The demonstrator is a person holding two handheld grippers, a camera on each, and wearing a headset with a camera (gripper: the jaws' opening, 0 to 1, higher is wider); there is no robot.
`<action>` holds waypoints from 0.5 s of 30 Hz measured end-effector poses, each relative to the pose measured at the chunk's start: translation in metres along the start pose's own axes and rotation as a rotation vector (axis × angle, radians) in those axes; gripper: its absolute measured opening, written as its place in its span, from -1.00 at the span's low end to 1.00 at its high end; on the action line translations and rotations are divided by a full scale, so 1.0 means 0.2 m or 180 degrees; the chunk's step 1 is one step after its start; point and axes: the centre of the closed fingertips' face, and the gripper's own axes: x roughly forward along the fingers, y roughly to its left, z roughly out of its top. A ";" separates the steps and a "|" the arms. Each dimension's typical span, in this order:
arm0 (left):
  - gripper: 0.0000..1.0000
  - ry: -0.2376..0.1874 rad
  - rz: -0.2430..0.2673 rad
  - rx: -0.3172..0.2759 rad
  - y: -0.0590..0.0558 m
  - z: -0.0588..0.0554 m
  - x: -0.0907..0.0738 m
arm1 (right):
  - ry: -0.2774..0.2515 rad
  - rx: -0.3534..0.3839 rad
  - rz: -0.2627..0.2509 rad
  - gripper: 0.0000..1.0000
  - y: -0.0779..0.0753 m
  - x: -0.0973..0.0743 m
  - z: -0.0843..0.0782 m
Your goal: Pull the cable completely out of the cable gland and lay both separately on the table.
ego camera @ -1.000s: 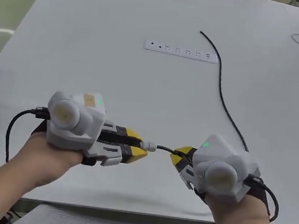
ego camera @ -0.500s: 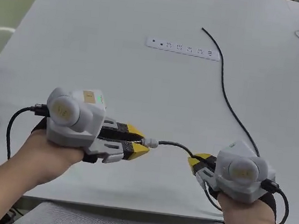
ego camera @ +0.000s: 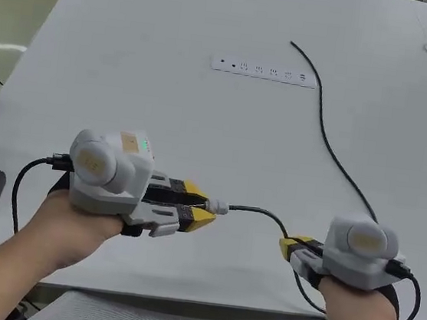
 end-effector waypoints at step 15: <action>-0.70 0.0010 0.0034 -0.0044 0.02 0.00 -0.01 | -0.0095 -0.0255 0.0202 -0.95 0.04 -0.06 0.02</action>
